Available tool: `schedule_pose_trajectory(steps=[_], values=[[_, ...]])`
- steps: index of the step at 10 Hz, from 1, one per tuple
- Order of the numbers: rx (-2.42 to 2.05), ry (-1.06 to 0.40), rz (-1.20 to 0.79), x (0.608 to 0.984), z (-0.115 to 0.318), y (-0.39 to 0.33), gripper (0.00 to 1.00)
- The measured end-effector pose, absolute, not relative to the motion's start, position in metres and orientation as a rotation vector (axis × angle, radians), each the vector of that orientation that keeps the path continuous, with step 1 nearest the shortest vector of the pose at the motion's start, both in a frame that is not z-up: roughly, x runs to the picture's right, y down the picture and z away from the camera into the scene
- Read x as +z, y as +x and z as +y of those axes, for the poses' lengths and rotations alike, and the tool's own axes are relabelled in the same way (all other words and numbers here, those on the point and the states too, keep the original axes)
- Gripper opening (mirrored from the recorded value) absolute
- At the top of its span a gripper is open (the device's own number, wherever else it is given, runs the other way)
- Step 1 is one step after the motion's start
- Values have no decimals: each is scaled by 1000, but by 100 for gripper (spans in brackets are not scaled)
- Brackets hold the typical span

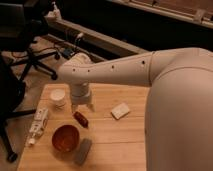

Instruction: Place the pepper in the ceramic bowl

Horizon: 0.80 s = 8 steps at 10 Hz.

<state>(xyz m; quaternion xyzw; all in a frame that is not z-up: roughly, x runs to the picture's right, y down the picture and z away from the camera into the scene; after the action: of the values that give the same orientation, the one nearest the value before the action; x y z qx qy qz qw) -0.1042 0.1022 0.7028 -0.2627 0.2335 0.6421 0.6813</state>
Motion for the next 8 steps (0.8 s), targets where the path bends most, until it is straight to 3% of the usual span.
schedule_pose_trajectory(steps=[8], values=[[1414,-590,549,716,119,-99,65]])
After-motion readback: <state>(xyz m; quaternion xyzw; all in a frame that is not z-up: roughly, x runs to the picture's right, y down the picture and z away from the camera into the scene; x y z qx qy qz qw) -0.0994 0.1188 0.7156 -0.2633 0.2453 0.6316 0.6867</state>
